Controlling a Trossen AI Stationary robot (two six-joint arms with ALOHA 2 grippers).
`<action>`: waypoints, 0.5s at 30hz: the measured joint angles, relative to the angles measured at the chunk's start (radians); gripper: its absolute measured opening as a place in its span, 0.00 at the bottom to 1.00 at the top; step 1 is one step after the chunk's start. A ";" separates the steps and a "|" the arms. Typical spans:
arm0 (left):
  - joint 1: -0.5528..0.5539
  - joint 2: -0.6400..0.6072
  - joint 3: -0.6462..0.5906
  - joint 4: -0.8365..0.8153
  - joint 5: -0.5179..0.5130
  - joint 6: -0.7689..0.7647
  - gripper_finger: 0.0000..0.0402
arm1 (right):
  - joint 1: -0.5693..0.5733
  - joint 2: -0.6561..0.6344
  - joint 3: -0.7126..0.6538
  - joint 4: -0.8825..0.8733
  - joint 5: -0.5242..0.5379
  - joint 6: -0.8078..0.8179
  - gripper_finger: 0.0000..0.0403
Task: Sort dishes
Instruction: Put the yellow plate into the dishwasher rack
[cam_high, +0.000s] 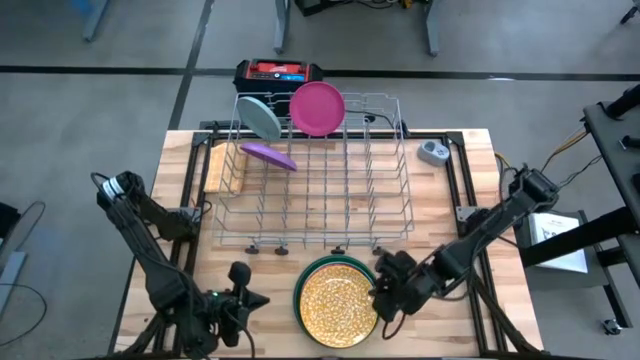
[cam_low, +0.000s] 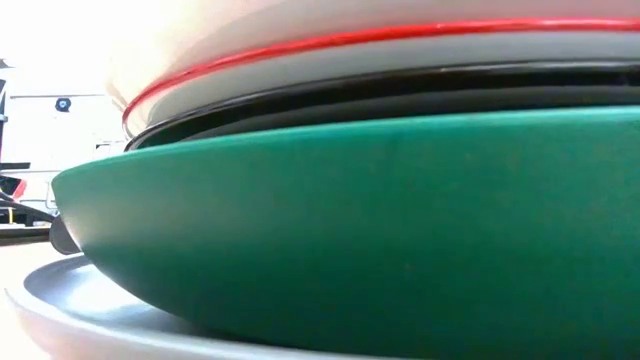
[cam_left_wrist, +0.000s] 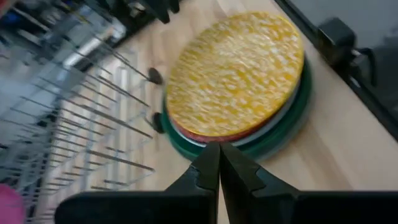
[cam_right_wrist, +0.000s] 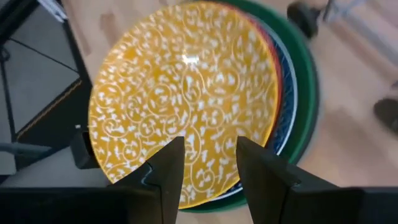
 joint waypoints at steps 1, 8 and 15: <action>0.000 0.006 -0.005 0.015 0.020 -0.002 0.00 | 0.005 0.017 0.001 -0.001 -0.009 0.035 0.35; -0.001 0.085 -0.019 0.104 0.074 0.029 0.00 | 0.056 0.074 0.015 -0.038 -0.030 0.222 0.40; 0.008 0.167 -0.020 0.113 0.072 0.067 0.00 | 0.094 0.075 0.013 -0.092 0.050 0.348 0.43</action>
